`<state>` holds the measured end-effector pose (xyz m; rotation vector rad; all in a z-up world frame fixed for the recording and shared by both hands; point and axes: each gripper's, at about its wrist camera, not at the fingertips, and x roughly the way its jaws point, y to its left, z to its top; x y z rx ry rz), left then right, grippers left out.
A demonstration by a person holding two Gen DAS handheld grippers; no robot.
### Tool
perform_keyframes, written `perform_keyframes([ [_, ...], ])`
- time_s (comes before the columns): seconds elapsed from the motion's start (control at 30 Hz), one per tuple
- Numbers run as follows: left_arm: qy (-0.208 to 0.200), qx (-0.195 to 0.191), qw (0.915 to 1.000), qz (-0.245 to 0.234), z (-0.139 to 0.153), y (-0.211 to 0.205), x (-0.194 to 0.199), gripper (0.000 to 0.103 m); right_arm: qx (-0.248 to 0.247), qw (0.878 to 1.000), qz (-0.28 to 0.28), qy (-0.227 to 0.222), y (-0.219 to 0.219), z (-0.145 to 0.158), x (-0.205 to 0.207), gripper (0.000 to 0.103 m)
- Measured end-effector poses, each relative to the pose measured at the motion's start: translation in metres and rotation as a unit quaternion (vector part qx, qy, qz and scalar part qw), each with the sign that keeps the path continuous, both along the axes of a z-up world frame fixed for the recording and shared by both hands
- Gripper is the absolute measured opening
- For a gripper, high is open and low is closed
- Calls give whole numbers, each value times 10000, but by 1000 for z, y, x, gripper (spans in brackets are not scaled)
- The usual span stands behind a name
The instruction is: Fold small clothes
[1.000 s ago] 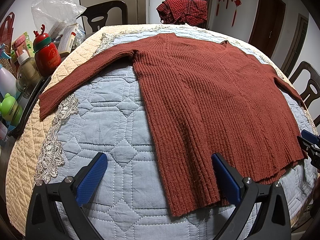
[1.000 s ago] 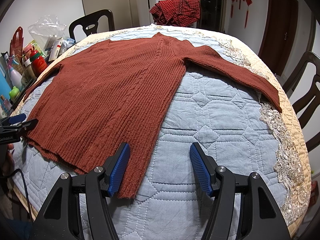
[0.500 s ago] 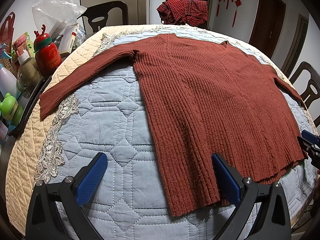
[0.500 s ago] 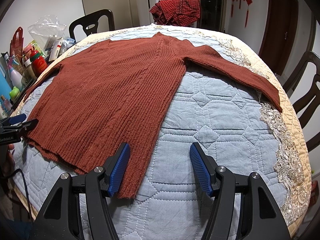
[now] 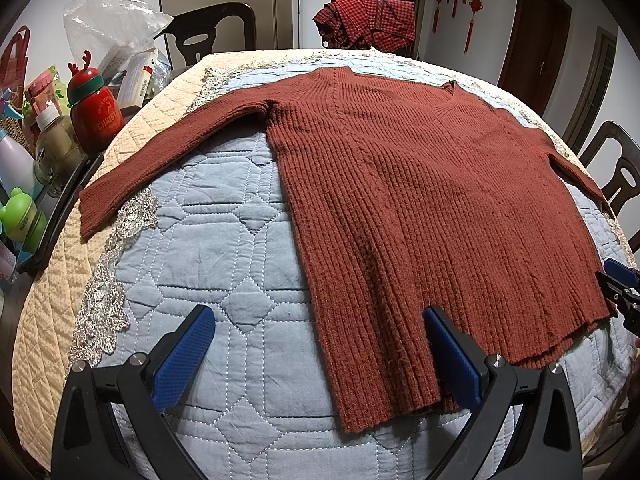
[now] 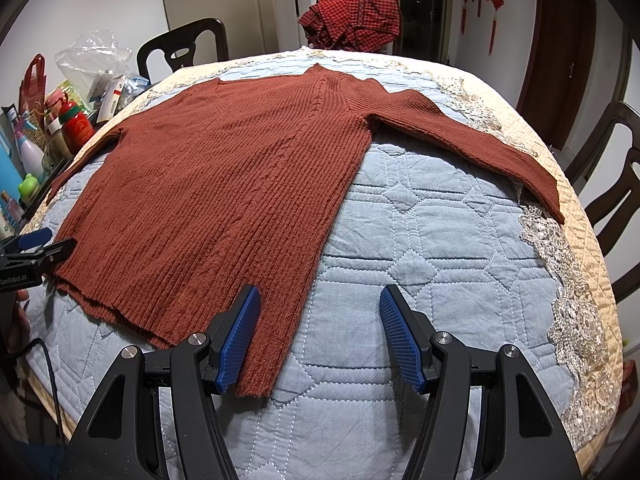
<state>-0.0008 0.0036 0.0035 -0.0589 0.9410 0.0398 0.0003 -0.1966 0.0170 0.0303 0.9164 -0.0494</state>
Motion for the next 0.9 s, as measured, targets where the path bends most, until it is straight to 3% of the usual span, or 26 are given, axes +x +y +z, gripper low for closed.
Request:
perform_keyframes([
  [0.9,-2,4,10000,6,-2,1,0,103,68,10000,14,21,-2,1,0,63],
])
